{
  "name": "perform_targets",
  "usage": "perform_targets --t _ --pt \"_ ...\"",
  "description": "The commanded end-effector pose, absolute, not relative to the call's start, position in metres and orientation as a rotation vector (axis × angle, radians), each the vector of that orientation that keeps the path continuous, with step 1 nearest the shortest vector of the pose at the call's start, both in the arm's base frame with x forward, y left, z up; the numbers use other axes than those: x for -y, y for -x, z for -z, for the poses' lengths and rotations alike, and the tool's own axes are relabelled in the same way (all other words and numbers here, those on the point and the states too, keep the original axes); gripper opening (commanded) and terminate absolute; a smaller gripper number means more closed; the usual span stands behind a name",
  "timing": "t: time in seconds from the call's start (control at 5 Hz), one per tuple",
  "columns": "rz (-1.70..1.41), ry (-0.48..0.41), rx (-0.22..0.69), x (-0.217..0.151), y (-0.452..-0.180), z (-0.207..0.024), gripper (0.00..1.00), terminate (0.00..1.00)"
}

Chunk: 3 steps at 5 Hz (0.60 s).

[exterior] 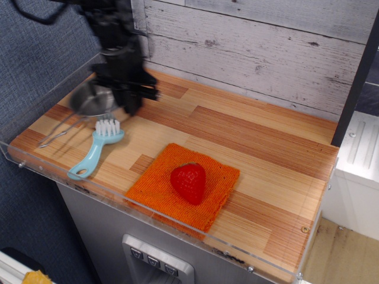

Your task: Move the pot to the top right of the table

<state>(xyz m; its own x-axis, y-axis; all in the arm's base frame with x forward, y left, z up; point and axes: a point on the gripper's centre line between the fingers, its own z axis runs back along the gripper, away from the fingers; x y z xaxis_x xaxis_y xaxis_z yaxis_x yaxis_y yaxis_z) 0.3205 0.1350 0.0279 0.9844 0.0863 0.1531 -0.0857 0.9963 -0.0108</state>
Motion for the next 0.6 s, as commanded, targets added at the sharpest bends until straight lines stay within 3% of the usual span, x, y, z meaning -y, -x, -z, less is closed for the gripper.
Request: perform_targets --t 0.0,0.4 --pt "-0.059 -0.028 0.266 -0.155 -0.314 -0.086 0.00 0.00" --pt "0.025 0.033 0.302 -0.115 -0.312 -0.136 0.00 0.00"
